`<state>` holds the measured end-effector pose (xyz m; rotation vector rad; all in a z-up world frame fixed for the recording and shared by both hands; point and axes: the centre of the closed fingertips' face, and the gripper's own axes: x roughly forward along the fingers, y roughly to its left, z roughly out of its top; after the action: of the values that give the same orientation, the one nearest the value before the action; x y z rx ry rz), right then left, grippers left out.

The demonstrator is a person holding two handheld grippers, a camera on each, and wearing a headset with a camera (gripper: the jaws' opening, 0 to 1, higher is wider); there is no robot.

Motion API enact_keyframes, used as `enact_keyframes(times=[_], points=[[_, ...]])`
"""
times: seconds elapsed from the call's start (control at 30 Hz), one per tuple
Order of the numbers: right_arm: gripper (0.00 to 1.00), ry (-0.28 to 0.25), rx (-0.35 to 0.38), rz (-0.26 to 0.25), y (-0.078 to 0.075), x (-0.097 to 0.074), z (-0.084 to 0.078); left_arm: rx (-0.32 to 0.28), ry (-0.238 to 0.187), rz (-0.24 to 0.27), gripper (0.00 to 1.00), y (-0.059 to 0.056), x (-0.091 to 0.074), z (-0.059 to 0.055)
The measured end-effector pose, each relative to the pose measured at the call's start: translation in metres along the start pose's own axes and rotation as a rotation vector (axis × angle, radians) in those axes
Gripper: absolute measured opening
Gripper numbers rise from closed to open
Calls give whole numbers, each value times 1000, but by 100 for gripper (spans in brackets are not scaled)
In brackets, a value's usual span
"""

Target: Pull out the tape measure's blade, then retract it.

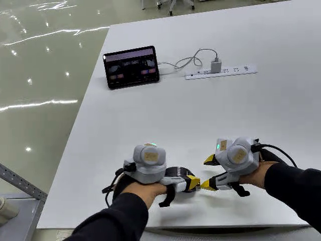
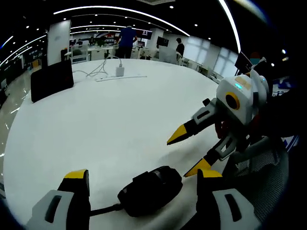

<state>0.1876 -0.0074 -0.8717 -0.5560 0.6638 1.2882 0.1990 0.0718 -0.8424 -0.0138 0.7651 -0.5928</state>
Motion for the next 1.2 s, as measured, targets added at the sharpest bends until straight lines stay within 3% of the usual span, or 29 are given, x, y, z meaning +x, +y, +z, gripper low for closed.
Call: enact_keyframes(times=[0.07, 0.1, 0.13, 0.23, 0.37, 0.5, 0.6, 0.67, 0.8, 0.83, 0.97, 1.2], points=[[42, -10, 20, -23, -5, -11, -5, -35, -70, -82, 98, -3, -6, 10], [44, -11, 31, -26, -4, -15, -8, -39, -79, -106, 100, -3, -10, 11], [45, -5, 62, -31, -5, -22, -14, -8, -90, -106, 100, 5, -13, 10], [47, -11, 82, -59, -8, -36, -27, 80, -80, -155, 100, 6, -22, 2], [53, -54, 147, -98, -10, -55, -35, 84, 4, -141, 100, 22, -30, -18], [62, -107, 187, -140, -12, -79, -40, 110, -12, -137, 100, 32, -41, -25], [70, -121, 197, -160, -11, -95, -48, 150, 5, -123, 100, 41, -50, -32], [74, -131, 191, -182, -13, -107, -54, 146, 11, -126, 100, 45, -56, -35], [81, -124, 196, -208, -15, -125, -76, 145, 9, -106, 100, 58, -65, -40], [82, -97, 216, -220, -16, -128, -91, 145, 16, -96, 100, 62, -67, -43], [90, -73, 261, -233, -13, -142, -118, 144, 15, -57, 100, 74, -77, -45], [100, -85, 297, -299, -11, -167, -128, 120, -11, -19, 100, 82, -91, -42]])
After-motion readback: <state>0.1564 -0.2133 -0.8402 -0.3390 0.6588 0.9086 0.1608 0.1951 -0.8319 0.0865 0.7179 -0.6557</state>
